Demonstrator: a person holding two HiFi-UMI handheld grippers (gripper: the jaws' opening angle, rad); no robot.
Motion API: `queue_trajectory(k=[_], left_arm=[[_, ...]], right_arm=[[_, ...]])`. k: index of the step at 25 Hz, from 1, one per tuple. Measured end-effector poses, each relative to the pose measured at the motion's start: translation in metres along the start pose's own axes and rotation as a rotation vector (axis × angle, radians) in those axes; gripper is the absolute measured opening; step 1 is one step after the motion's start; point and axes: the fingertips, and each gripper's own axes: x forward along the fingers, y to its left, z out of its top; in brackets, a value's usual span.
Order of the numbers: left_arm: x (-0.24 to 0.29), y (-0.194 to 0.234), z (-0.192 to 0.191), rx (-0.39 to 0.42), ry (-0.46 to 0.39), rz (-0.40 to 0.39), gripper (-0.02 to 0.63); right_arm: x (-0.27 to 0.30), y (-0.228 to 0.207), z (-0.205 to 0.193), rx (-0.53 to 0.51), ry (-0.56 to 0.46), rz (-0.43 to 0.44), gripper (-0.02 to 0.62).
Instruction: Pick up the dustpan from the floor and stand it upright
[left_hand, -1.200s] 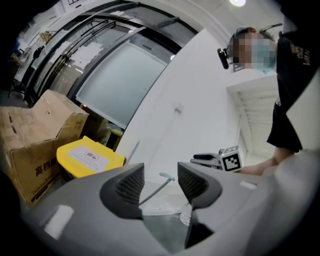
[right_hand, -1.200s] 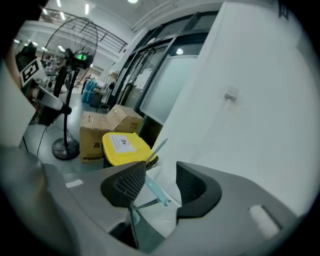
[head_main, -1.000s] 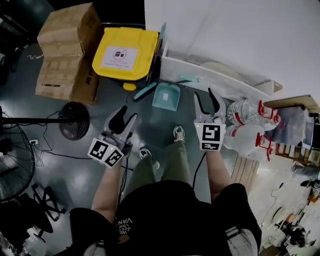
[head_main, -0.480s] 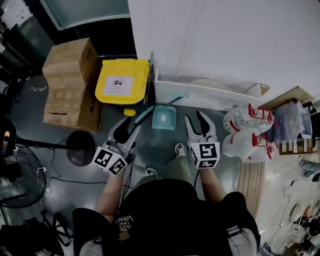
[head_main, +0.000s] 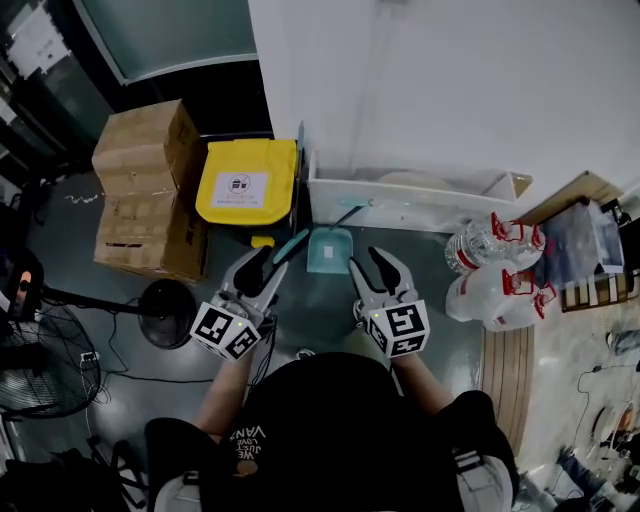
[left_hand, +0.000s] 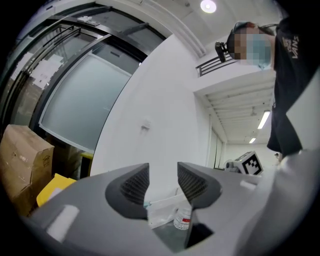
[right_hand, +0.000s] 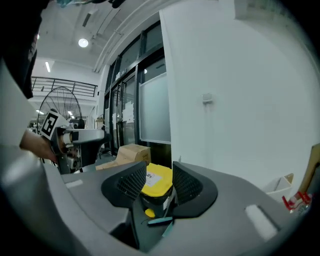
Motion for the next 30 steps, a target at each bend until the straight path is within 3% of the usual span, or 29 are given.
queue_trajectory(k=[5,7,12,19,23,30], left_arm=[[-0.007,-0.009,0.004,0.000,0.000,-0.010,0.224],[-0.012,-0.011,0.005,-0.001,-0.002,-0.008,0.203],[-0.022,-0.015,0.002,-0.007,0.000,0.000,0.154],[-0.026,-0.021,0.001,-0.007,0.000,-0.004,0.104],[-0.029,-0.023,0.003,-0.001,-0.003,-0.003,0.055],[-0.028,-0.019,0.004,0.010,0.001,0.017,0.053]], right_arm=[[-0.010,0.010,0.001,0.104,-0.005,0.023,0.155],[-0.014,0.011,0.001,0.126,-0.006,0.022,0.087],[-0.021,0.006,0.004,0.141,-0.013,0.014,0.022],[-0.025,0.004,0.009,0.140,-0.004,0.017,0.003],[-0.025,0.006,0.013,0.115,0.002,0.031,0.002],[-0.017,0.010,0.029,-0.016,0.001,0.047,0.002]])
